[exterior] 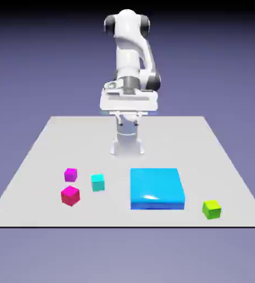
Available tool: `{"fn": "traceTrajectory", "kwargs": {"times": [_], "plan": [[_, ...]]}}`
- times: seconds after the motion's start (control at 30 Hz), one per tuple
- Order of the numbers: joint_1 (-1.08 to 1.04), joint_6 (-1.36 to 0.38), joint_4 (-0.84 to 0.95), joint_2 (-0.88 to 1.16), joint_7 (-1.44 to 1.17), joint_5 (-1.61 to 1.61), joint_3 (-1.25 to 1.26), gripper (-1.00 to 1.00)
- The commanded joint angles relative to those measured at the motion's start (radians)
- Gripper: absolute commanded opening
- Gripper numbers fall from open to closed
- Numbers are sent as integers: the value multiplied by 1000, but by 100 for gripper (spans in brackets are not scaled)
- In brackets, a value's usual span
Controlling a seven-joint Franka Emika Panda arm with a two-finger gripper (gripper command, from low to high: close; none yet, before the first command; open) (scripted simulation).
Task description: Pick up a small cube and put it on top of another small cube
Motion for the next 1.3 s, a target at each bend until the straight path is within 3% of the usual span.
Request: {"fn": "traceTrajectory", "kwargs": {"times": [0.0, 0.83, 0.9, 1.03, 1.07, 1.27], "plan": [[-1, -31, 23, 36, -4, 10, -19, 0], [-37, -815, 601, 942, -116, 250, -483, 0], [-38, -836, 616, 966, -119, 256, -495, 0], [-76, -689, 579, 1087, -174, 341, -429, 0], [-76, -689, 579, 1087, -174, 341, -429, -100], [-38, -836, 616, 966, -119, 256, -495, -100]]}}
